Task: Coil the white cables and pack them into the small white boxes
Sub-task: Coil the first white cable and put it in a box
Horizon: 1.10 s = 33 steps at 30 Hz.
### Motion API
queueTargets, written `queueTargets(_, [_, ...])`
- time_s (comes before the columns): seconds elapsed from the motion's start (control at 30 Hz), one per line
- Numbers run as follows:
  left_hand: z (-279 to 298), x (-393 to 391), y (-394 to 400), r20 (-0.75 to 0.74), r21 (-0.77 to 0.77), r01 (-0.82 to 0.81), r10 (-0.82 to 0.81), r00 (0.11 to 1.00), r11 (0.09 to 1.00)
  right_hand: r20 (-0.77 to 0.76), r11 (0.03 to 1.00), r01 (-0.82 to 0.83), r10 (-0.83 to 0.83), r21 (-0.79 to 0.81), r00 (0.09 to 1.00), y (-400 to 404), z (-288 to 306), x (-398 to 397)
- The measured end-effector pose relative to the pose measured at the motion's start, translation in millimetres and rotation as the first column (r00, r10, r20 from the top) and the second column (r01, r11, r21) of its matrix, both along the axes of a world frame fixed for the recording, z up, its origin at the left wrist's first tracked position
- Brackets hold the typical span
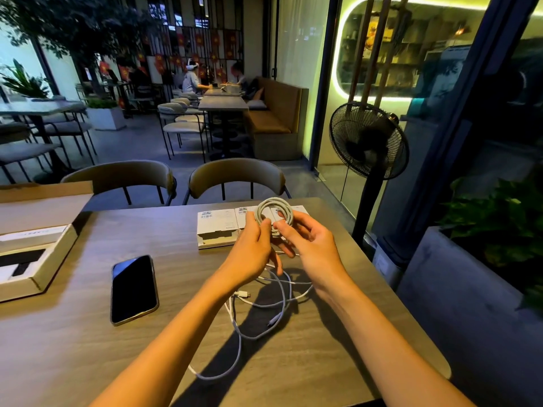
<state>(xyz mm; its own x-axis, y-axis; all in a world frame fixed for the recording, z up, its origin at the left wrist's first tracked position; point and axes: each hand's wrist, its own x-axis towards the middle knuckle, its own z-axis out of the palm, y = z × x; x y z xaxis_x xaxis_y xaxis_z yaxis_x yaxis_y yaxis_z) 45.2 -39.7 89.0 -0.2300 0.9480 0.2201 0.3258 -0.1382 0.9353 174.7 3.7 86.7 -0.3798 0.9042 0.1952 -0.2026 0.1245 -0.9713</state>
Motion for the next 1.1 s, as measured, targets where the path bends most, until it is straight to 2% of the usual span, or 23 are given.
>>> queueTargets(0.1, [-0.1, -1.3, -0.8, 0.085, -0.027, 0.045, -0.042, 0.995, 0.999, 0.012, 1.000, -0.017, 0.017, -0.006, 1.000, -0.4, 0.5, -0.9])
queueTargets(0.2, [-3.0, -0.9, 0.1, 0.090, 0.009, -0.006, 0.005, 0.996, 1.000, 0.029, 0.999, 0.039, -0.039, 0.012, 0.999, -2.1, -2.4, -3.8])
queueTargets(0.33, [-6.7, 3.6, -0.9, 0.032, 0.120, -0.062, 0.059, 0.998, 0.991, 0.031, 0.995, 0.081, -0.079, -0.055, 0.996, -9.3, -12.3, -10.5])
queueTargets(0.4, [-8.6, 5.0, -0.5, 0.020, 0.126, -0.060, 0.057, 0.998, 0.990, 0.033, 0.995, 0.081, -0.079, -0.056, 0.996, -9.9, -15.8, -11.0])
queueTargets(0.6, [-8.5, 5.5, 2.1, 0.092, 0.034, 0.053, -0.056, 0.994, 0.998, 0.055, 0.996, 0.086, -0.087, 0.024, 0.995, -0.8, -10.9, 4.2])
queueTargets(0.77, [-13.5, 6.6, 15.2, 0.094, 0.047, 0.076, -0.080, 0.992, 0.996, 0.067, 0.995, 0.097, -0.097, 0.012, 0.993, 7.5, -7.0, 12.3])
queueTargets(0.9, [-17.8, 10.9, 24.9, 0.115, -0.011, 0.046, -0.045, 0.992, 0.999, 0.040, 0.992, 0.075, -0.072, -0.105, 0.997, 11.6, -8.7, 14.0])
queueTargets(1.0, [-25.5, 13.4, 29.5, 0.168, -0.096, 0.018, -0.002, 0.986, 0.995, 0.128, 0.986, 0.129, -0.115, -0.106, 0.985, 13.1, -14.3, 11.4])
queueTargets(1.1, [-29.0, 18.3, 28.5, 0.165, -0.102, -0.029, 0.046, 0.985, 0.994, 0.174, 0.977, 0.180, -0.158, -0.116, 0.972, 13.7, -20.0, 9.9])
